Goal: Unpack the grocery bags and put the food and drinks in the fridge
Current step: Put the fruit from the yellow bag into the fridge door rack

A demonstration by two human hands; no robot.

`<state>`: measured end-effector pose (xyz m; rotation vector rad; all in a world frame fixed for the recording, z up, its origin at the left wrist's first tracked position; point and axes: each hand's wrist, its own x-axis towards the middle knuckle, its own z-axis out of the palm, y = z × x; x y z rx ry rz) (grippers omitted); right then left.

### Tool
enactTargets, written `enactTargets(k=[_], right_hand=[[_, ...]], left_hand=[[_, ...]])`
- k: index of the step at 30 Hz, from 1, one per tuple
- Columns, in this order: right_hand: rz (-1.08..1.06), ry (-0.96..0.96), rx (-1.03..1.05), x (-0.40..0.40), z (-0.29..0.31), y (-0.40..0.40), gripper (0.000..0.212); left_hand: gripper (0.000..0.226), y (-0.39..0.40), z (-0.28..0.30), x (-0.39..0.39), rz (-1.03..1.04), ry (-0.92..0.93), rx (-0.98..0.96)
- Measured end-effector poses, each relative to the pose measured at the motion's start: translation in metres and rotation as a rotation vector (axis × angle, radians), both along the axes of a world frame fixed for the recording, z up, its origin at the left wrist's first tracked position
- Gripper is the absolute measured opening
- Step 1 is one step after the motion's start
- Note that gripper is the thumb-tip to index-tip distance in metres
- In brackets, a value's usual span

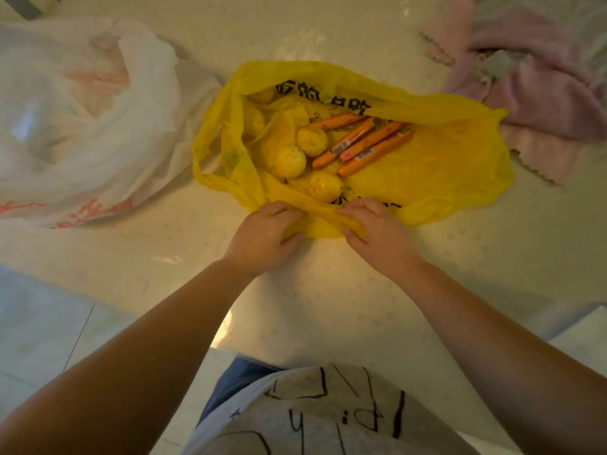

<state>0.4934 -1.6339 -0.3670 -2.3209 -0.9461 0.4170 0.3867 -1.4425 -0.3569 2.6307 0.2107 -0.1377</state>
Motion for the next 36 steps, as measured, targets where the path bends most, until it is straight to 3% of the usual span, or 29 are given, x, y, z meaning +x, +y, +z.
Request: enactTargets(k=[3,7,13,19,28,36], right_hand=[[-0.105,-0.039,0.095,0.013,0.020,0.020,0.035],[-0.120,0.053,0.021,0.031,0.031,0.049,0.046],[-0.110,0.212,-0.121,0.034,0.015,0.065,0.057],[-0.120,0.227,-0.151,0.034,0.008,0.068,0.063],[-0.216,0.145,0.103,0.036,0.057,0.071,0.060],[-0.052,0.168,0.325,-0.012,0.095,0.128,0.059]], left_hand=[[0.037,0.011,0.010,0.016,0.182,-0.121,-0.098],[0.051,0.026,0.013,0.047,0.337,-0.213,-0.163],[0.061,0.031,0.000,0.077,0.408,-0.014,-0.194],[0.062,0.036,-0.010,0.083,0.400,-0.016,-0.198],[0.062,0.049,0.030,0.056,0.553,-0.370,-0.380],[0.061,0.063,0.081,-0.033,0.802,-0.589,-0.427]])
